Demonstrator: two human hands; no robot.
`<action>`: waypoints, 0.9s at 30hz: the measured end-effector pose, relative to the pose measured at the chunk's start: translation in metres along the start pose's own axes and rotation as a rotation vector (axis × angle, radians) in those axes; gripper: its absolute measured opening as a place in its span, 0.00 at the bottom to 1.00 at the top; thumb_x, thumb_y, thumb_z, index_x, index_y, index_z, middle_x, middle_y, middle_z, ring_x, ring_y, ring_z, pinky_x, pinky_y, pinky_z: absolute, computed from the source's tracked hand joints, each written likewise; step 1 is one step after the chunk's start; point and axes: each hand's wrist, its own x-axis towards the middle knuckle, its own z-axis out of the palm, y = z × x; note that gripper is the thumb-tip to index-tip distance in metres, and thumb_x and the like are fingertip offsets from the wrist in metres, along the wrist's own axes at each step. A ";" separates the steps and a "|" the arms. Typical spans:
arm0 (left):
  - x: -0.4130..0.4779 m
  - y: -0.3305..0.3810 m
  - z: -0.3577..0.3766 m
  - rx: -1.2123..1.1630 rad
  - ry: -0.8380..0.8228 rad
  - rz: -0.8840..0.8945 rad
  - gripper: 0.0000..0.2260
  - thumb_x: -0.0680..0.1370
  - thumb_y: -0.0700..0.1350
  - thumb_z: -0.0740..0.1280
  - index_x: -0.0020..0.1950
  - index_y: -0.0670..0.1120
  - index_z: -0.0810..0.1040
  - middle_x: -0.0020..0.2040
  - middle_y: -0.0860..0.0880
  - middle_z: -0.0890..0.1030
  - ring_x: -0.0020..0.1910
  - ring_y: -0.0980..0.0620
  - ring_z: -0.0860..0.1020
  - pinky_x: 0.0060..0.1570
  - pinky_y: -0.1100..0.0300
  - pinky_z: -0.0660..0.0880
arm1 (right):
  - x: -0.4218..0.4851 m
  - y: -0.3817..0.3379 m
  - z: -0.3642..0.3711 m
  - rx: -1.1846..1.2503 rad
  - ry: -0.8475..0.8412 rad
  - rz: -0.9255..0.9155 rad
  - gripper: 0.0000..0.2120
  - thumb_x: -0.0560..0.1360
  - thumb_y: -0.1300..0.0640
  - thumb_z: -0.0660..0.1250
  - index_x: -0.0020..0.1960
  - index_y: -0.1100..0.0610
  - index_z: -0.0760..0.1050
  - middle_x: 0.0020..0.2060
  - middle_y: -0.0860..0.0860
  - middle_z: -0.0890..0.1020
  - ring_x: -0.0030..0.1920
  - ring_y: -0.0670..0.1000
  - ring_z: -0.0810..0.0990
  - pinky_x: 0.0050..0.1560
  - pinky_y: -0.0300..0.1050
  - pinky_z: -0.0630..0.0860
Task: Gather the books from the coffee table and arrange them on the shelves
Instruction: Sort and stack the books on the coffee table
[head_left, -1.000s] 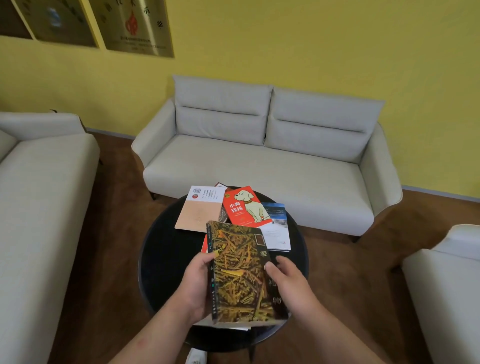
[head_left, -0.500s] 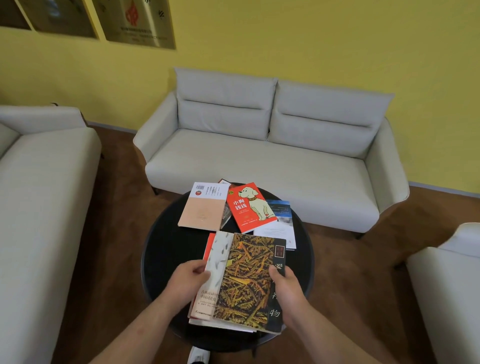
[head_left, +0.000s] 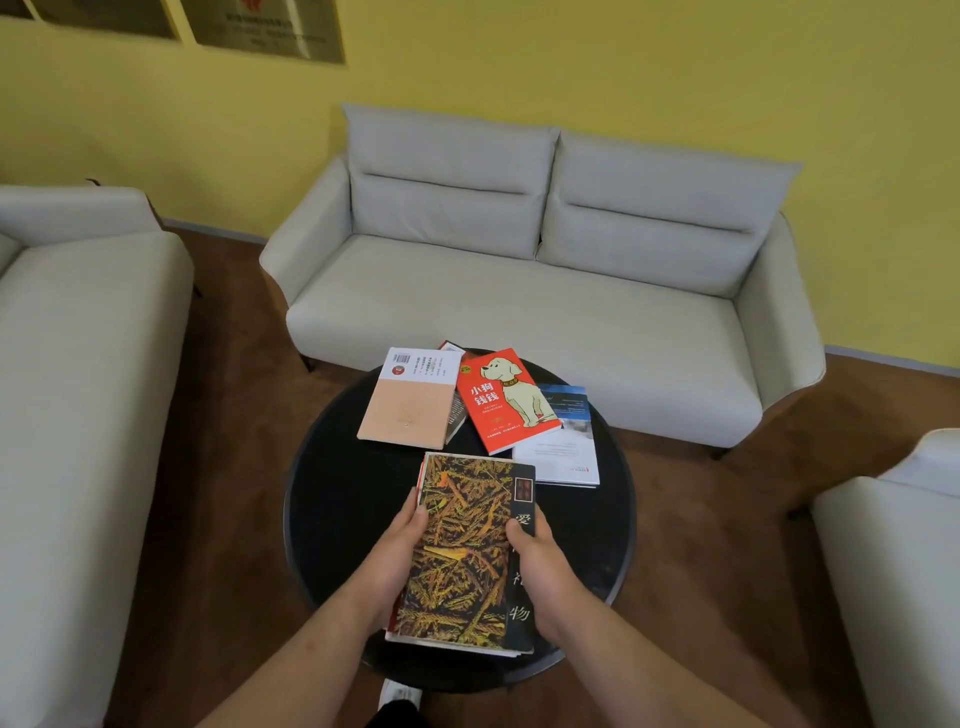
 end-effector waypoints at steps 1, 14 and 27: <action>0.001 0.000 0.000 0.018 -0.003 0.007 0.24 0.82 0.61 0.58 0.78 0.68 0.55 0.61 0.50 0.80 0.57 0.46 0.82 0.50 0.47 0.81 | 0.000 0.000 0.001 -0.004 -0.004 0.010 0.18 0.86 0.49 0.58 0.73 0.37 0.62 0.58 0.50 0.81 0.55 0.54 0.84 0.41 0.49 0.82; 0.009 0.005 -0.019 0.114 -0.056 0.053 0.18 0.82 0.48 0.65 0.65 0.70 0.70 0.57 0.52 0.86 0.55 0.47 0.85 0.48 0.51 0.82 | 0.007 0.006 -0.015 -0.203 -0.066 -0.178 0.18 0.83 0.48 0.64 0.67 0.39 0.59 0.60 0.45 0.79 0.59 0.48 0.82 0.50 0.42 0.80; 0.051 0.052 -0.060 0.329 -0.001 0.023 0.13 0.80 0.40 0.65 0.62 0.51 0.79 0.60 0.47 0.81 0.62 0.46 0.79 0.62 0.48 0.75 | 0.075 -0.026 -0.034 -0.133 0.254 -0.234 0.07 0.83 0.57 0.64 0.50 0.58 0.78 0.46 0.57 0.85 0.50 0.61 0.85 0.51 0.52 0.81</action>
